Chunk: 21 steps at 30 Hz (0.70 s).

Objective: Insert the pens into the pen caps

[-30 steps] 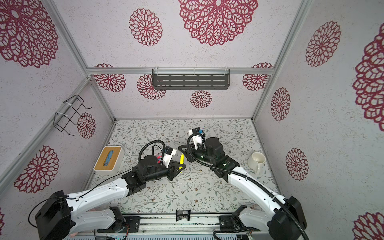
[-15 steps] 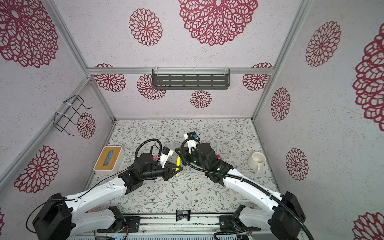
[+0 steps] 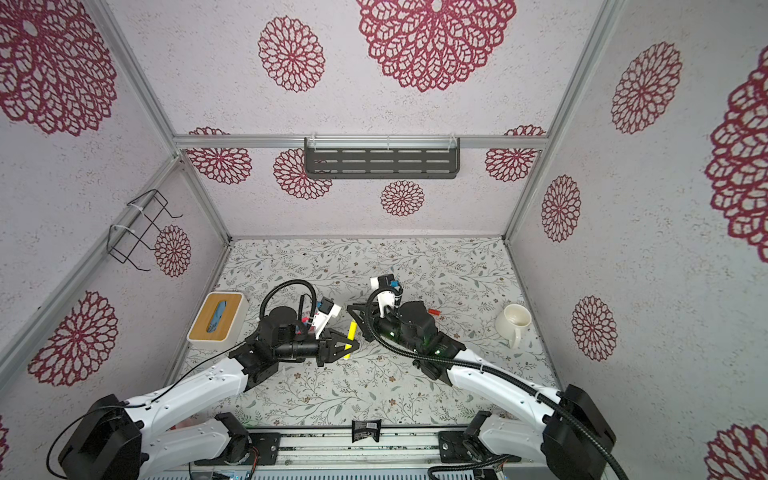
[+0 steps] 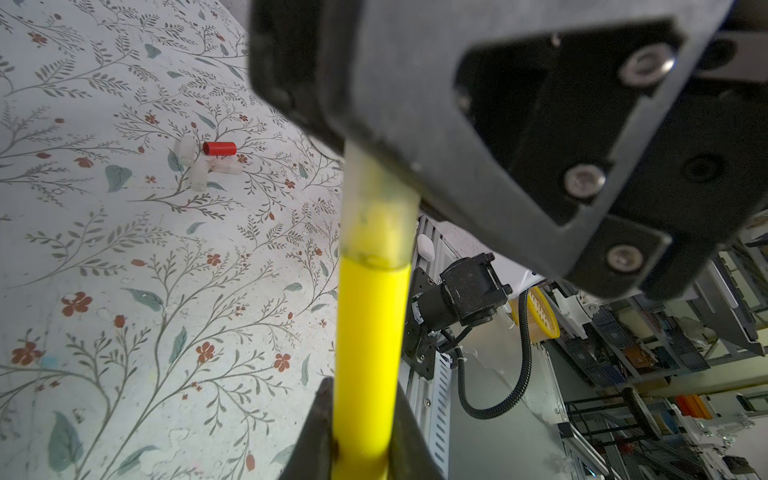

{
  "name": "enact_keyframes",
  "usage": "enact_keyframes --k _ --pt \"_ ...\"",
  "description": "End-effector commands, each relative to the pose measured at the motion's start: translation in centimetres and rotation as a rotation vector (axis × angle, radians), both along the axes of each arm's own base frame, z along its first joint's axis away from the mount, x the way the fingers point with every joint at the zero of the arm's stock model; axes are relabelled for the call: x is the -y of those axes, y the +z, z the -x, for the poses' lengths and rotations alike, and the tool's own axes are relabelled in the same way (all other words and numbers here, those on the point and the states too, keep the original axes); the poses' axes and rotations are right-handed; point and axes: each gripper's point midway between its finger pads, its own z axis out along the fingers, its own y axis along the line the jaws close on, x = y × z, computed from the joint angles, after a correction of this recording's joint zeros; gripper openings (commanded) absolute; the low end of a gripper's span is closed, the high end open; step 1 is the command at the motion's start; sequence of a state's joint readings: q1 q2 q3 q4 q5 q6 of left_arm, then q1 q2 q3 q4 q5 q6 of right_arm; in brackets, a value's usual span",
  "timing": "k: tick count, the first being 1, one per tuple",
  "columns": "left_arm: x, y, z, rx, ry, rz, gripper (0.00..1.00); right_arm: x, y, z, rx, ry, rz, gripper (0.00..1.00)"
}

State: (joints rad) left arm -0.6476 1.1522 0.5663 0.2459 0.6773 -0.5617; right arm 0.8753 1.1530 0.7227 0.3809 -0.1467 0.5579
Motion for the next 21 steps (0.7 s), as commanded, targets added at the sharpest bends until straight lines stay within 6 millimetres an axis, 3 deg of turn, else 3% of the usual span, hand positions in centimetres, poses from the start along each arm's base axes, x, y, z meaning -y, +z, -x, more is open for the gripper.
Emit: enact_keyframes --k 1,4,5,6,8,9,11,12,14,18,21 --pt "-4.1 11.6 -8.5 0.278 0.391 0.240 0.00 0.6 -12.1 8.1 -0.325 0.239 0.363 0.00" --pt "-3.4 9.3 -8.5 0.257 0.385 0.161 0.00 0.8 -9.6 6.4 -0.254 0.173 0.374 0.00" --pt "-2.8 8.5 -8.2 0.249 0.367 0.126 0.00 1.0 -7.9 5.5 -0.218 0.149 0.370 0.06" --pt "-2.4 7.7 -8.0 0.239 0.351 0.099 0.00 1.2 -6.0 4.8 -0.182 0.130 0.354 0.13" --pt "-1.3 5.7 -7.4 0.212 0.316 0.028 0.00 1.8 -0.4 3.8 -0.071 0.113 0.270 0.47" --pt "-0.8 4.9 -7.1 0.204 0.303 -0.002 0.00 2.0 2.1 3.8 -0.017 0.116 0.227 0.58" --pt "0.2 3.3 -6.2 0.203 0.282 -0.070 0.00 2.7 6.7 4.0 0.080 0.115 0.152 0.66" --pt "0.5 2.8 -5.9 0.205 0.278 -0.087 0.00 2.9 7.7 4.1 0.099 0.114 0.137 0.66" --pt "0.9 2.1 -5.2 0.205 0.278 -0.100 0.00 3.2 8.5 3.9 0.105 0.110 0.138 0.66" --pt "1.1 2.4 -4.6 0.216 0.291 -0.056 0.00 3.3 6.7 2.8 0.058 0.077 0.172 0.59" --pt "1.4 3.0 -4.5 0.232 0.290 -0.036 0.00 2.2 5.6 2.7 0.029 0.113 0.163 0.50"
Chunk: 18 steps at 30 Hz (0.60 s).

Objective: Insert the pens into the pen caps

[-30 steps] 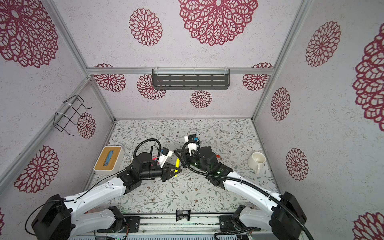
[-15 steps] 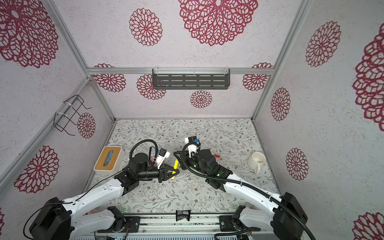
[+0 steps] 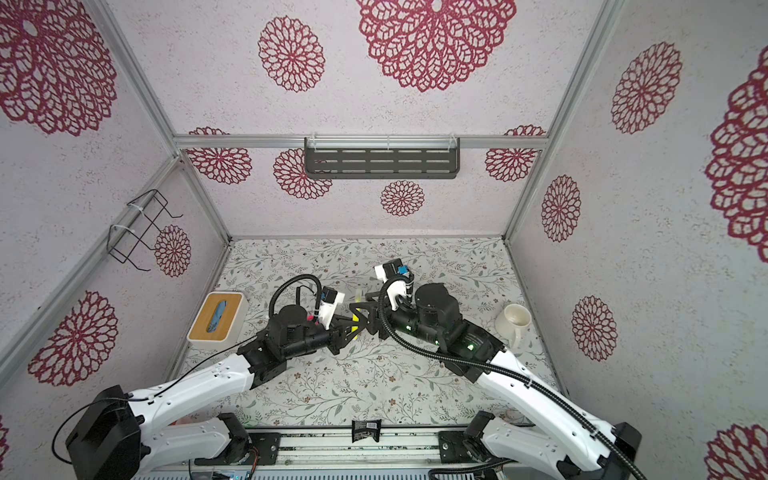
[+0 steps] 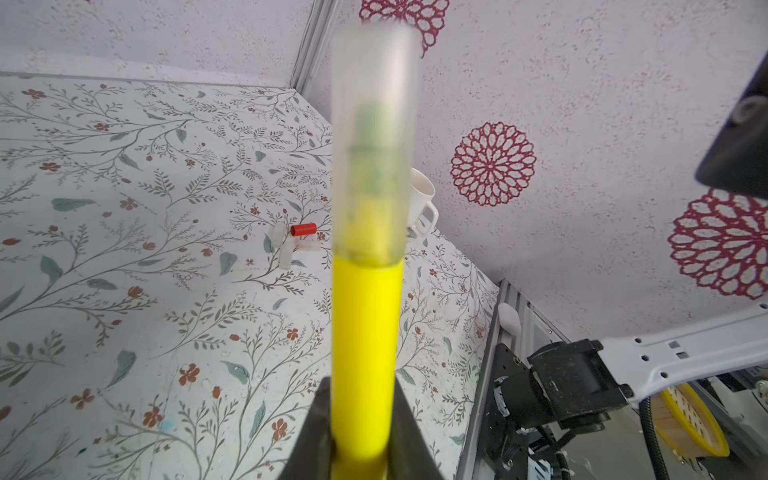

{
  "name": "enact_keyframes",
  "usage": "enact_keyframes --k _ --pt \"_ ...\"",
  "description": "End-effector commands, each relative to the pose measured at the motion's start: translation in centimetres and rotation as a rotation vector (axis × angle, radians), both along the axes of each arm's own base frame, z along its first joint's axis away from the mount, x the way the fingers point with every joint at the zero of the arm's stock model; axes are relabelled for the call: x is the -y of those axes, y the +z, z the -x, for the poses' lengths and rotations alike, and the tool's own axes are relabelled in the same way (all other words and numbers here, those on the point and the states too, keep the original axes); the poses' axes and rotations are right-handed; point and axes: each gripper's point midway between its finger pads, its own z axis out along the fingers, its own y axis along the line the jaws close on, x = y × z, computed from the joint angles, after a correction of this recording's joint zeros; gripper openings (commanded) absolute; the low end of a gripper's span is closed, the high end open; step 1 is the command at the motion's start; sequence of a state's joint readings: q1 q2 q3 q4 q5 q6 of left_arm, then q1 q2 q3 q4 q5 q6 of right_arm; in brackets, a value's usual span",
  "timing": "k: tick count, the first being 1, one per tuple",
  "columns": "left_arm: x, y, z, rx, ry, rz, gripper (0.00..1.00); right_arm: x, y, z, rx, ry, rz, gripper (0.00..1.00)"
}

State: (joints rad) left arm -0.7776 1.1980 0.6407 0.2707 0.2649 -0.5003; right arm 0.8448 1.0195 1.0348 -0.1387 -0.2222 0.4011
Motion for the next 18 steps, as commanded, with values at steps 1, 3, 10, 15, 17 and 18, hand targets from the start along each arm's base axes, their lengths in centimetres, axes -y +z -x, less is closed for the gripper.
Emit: enact_keyframes --k 1,3,10,15,17,18 --pt "0.1 2.0 -0.7 0.070 0.039 0.045 0.00 -1.0 -2.5 -0.2 -0.057 0.035 0.043 0.48" --pt "0.2 2.4 -0.6 0.082 0.039 0.049 0.00 -1.1 -3.0 -0.5 -0.064 0.028 0.053 0.45" --pt "0.4 2.7 -0.3 0.090 0.043 0.067 0.00 -0.9 -3.4 -1.2 -0.059 -0.014 0.069 0.43" --pt "0.7 2.9 -0.2 0.093 0.036 0.072 0.00 -1.0 -4.1 -1.9 -0.066 -0.037 0.078 0.39" --pt "0.8 3.0 -0.1 0.096 0.033 0.073 0.00 -1.0 -4.6 -2.3 -0.076 -0.055 0.088 0.39" --pt "0.8 3.0 -0.1 0.097 0.034 0.074 0.00 -1.0 -4.7 -2.5 -0.079 -0.062 0.090 0.39"
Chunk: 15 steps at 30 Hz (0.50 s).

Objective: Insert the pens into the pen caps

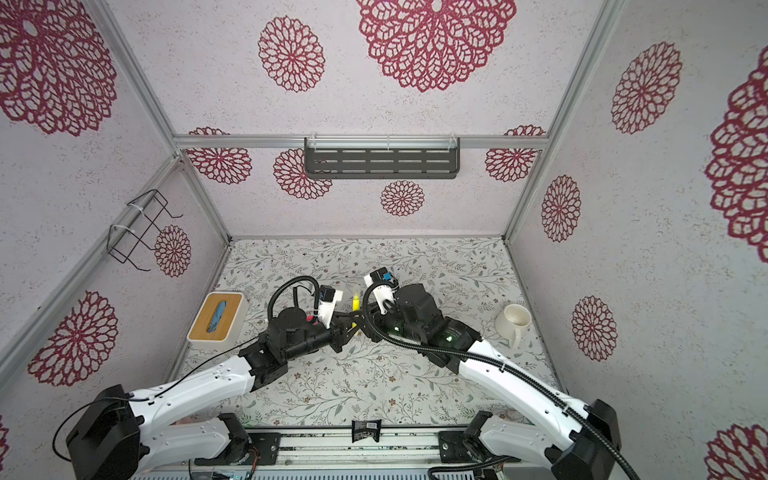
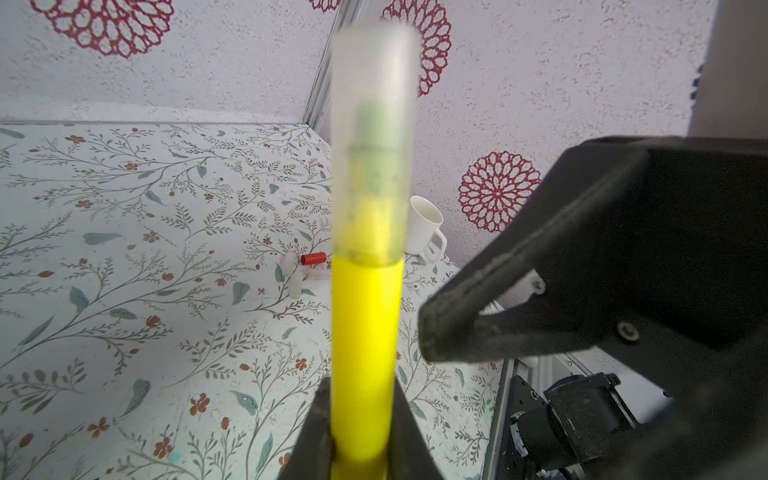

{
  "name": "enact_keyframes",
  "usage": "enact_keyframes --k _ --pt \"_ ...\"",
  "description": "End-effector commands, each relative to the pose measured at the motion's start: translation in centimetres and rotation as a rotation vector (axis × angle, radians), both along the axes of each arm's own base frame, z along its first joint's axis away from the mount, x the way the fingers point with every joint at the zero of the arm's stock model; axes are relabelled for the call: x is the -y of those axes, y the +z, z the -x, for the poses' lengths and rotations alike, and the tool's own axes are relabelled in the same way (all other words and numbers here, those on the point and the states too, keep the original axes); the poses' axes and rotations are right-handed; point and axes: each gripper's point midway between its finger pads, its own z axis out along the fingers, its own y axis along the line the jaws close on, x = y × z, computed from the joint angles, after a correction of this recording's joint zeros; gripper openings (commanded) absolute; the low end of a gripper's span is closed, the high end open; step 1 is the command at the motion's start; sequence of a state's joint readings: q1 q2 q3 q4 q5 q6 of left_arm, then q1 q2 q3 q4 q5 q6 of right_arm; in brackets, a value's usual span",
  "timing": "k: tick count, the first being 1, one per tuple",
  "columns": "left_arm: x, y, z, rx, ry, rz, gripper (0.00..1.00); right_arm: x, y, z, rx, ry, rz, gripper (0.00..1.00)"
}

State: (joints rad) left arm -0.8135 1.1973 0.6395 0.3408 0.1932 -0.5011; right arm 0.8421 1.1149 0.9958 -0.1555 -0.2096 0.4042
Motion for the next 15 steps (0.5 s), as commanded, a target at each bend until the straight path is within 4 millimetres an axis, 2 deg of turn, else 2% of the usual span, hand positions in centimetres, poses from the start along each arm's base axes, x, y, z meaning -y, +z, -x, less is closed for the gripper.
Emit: enact_keyframes --k 1,9,15 --pt "0.3 1.6 0.2 0.038 -0.003 0.037 0.00 0.2 0.7 -1.2 0.020 -0.053 -0.021 0.39" --pt "0.6 1.6 0.3 0.038 -0.014 0.040 0.00 0.5 0.1 -2.4 0.005 -0.097 -0.032 0.39" --pt "0.9 1.9 0.4 0.042 -0.026 0.047 0.00 -0.8 -0.6 -2.1 -0.024 -0.040 -0.051 0.34"
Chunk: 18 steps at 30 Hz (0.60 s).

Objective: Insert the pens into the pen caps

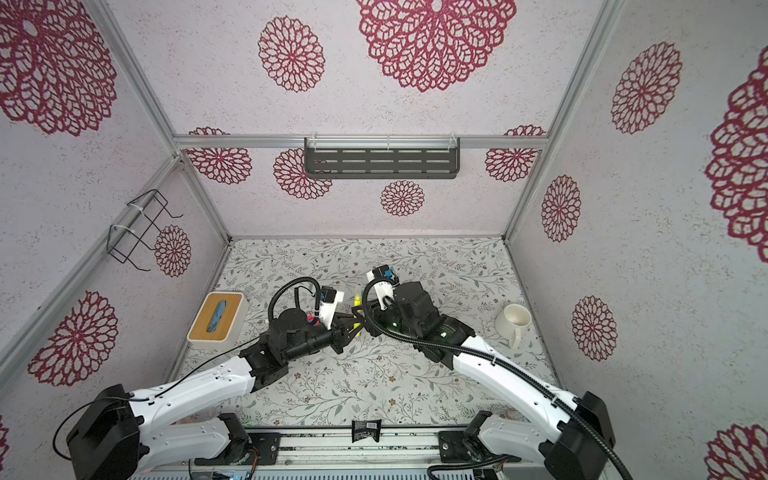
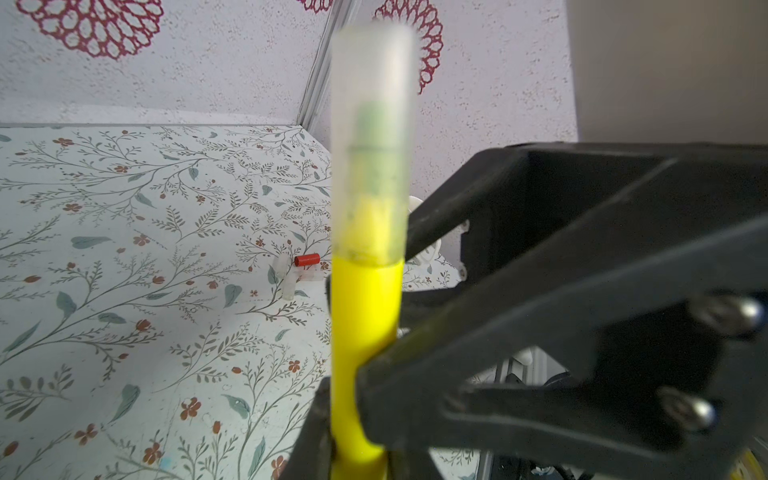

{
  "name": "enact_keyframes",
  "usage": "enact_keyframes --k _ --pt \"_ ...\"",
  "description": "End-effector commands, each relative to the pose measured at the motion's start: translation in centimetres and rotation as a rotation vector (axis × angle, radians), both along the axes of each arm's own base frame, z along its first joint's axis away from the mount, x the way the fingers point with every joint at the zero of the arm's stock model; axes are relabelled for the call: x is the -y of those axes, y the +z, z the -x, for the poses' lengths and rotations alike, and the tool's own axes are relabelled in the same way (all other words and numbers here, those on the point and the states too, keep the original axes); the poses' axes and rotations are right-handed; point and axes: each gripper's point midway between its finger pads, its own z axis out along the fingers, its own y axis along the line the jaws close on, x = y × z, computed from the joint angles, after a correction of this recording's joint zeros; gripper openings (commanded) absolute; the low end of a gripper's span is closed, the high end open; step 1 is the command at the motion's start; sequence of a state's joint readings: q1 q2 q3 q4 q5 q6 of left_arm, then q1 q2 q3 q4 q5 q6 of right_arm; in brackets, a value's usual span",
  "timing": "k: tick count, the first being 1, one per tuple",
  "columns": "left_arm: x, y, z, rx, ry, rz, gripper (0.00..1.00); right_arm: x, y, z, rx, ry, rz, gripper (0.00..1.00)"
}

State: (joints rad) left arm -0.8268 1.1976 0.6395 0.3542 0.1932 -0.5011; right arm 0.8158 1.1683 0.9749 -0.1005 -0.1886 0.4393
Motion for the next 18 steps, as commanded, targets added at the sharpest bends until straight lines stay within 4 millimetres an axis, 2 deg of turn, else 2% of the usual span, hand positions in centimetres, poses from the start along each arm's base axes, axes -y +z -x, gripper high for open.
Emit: enact_keyframes --k 1,7,9,13,15,18 --pt "0.6 1.6 0.0 0.032 -0.017 0.037 0.00 -0.8 1.1 -0.1 0.009 0.024 -0.056 0.31" --pt "0.6 1.6 -0.1 0.033 -0.009 0.037 0.00 -0.7 0.8 -0.2 0.000 0.012 -0.047 0.08" --pt "0.5 1.4 -0.3 0.027 0.005 0.032 0.11 -0.3 0.8 -0.5 0.002 -0.011 -0.043 0.06" --pt "0.0 0.2 -1.0 0.003 0.055 -0.022 0.51 1.1 0.5 -1.8 -0.014 -0.082 -0.029 0.06" --pt "-0.6 -0.9 -1.3 -0.014 0.085 -0.082 0.55 2.2 0.3 -2.8 -0.024 -0.133 -0.002 0.06" --pt "-2.0 -1.8 -1.8 -0.024 0.158 -0.154 0.56 4.7 -1.0 -4.9 -0.072 -0.228 0.084 0.06"
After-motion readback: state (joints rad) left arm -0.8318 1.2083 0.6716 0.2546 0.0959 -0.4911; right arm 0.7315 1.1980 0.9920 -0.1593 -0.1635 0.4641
